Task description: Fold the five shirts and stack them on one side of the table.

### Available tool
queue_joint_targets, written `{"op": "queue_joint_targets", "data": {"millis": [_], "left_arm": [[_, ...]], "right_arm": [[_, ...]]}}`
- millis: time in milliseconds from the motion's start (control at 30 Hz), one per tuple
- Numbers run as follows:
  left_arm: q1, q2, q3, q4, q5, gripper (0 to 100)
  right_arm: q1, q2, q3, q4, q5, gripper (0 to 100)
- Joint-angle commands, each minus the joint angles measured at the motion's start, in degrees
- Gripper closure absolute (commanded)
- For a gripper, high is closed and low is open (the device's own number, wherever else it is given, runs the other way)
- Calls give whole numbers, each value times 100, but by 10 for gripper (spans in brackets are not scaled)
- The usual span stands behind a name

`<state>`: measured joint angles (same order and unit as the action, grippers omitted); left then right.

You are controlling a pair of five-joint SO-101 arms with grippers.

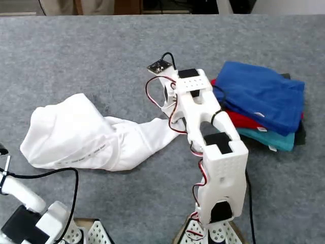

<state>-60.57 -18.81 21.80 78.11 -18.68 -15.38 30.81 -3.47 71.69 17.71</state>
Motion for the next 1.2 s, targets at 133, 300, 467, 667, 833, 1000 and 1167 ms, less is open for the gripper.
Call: {"op": "queue_joint_targets", "data": {"millis": [133, 300, 467, 667, 833, 1000, 1167], "left_arm": [[26, -92, -70, -70, -26, 750], [18, -92, -70, -70, -26, 750], [18, -92, -70, -70, -26, 750], [53, -92, -79, -70, -26, 750], [141, -101, -79, -62, -26, 750], [158, -101, -343, -18, -9, 750], [149, -101, -668, -9, 0, 750]], "right_arm": [[-101, 13, -110, 35, -273, 988], [-75, -40, -171, 62, -457, 995], [-66, -40, -1121, 818, -457, 996], [-127, -101, -4180, 2479, -466, 996], [-444, -171, -7530, 3015, -466, 995], [-954, -453, -9138, 2470, -466, 997], [-1226, -1481, -8927, 1565, -466, 997]]}}
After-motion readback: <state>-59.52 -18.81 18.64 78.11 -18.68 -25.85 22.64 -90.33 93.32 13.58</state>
